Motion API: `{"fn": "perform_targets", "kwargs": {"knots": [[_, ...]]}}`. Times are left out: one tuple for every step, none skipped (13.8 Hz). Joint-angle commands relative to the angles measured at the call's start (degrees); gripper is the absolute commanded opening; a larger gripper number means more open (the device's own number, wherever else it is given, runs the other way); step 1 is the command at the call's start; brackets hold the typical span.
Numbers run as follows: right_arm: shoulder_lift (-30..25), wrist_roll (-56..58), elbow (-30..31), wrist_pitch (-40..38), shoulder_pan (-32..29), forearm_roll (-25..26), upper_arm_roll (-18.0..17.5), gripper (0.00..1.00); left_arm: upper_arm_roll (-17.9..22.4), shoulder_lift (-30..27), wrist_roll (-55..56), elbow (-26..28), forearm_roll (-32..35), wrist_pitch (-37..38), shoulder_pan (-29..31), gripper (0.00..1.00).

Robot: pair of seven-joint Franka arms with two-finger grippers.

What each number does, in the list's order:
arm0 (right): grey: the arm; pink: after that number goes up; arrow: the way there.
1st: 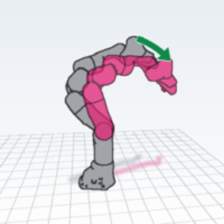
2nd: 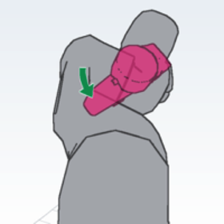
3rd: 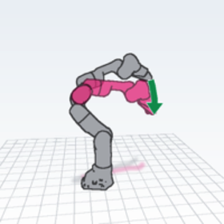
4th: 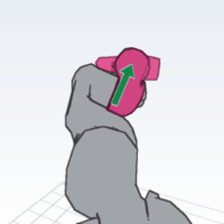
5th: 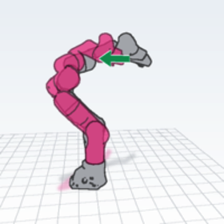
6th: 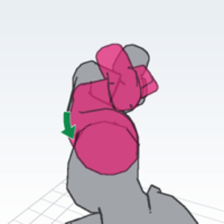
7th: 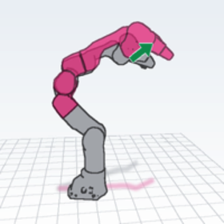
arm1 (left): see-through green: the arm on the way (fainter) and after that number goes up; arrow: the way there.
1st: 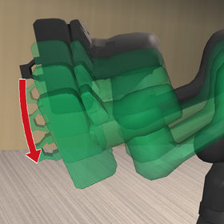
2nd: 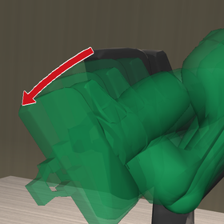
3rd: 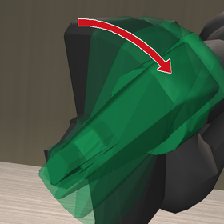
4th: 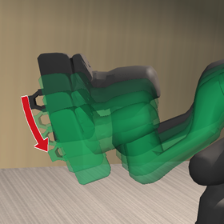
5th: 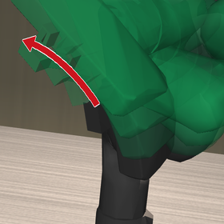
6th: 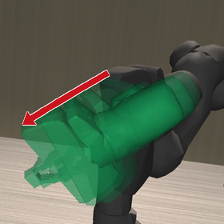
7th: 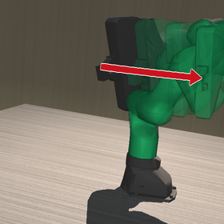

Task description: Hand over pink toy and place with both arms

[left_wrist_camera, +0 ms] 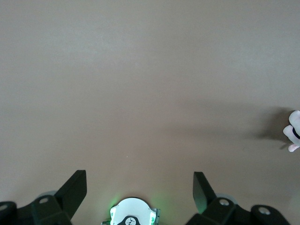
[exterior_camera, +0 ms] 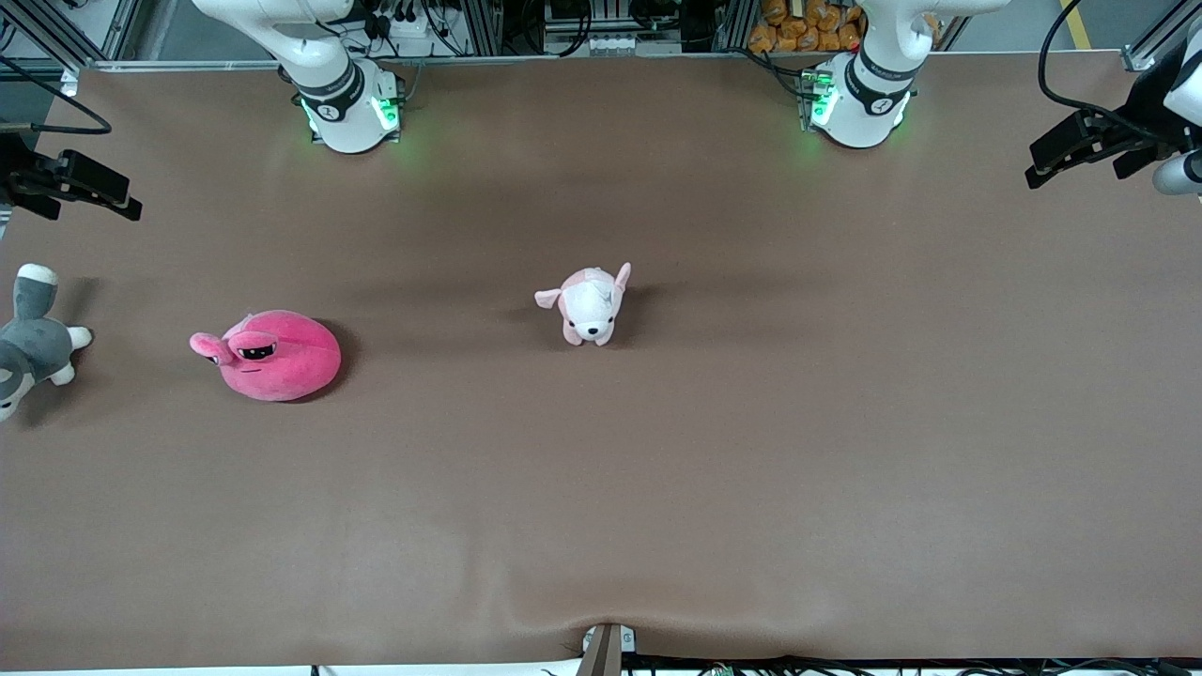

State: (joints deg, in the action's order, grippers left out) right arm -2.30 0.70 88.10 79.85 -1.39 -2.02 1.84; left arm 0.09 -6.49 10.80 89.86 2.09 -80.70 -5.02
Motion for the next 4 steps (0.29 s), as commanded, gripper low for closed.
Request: {"fn": "perform_targets", "kwargs": {"knots": [[-0.4,0.5,-0.3,-0.4,-0.1,0.0,-0.2,1.00,-0.2,0.9,-1.3,-2.0,1.0,1.7,-0.2,1.00],[-0.4,0.5,-0.3,-0.4,-0.2,0.0,-0.2,1.00,-0.1,0.9,-1.3,-2.0,1.0,1.9,-0.3,1.00],[-0.4,0.5,-0.4,-0.4,-0.3,0.1,-0.2,1.00,-0.2,0.9,-1.4,-2.0,1.0,1.9,-0.3,1.00],[-0.4,0.5,-0.7,-0.5,-0.4,0.1,-0.2,1.00,-0.2,0.9,-1.4,-2.0,1.0,1.9,-0.3,1.00]]}}
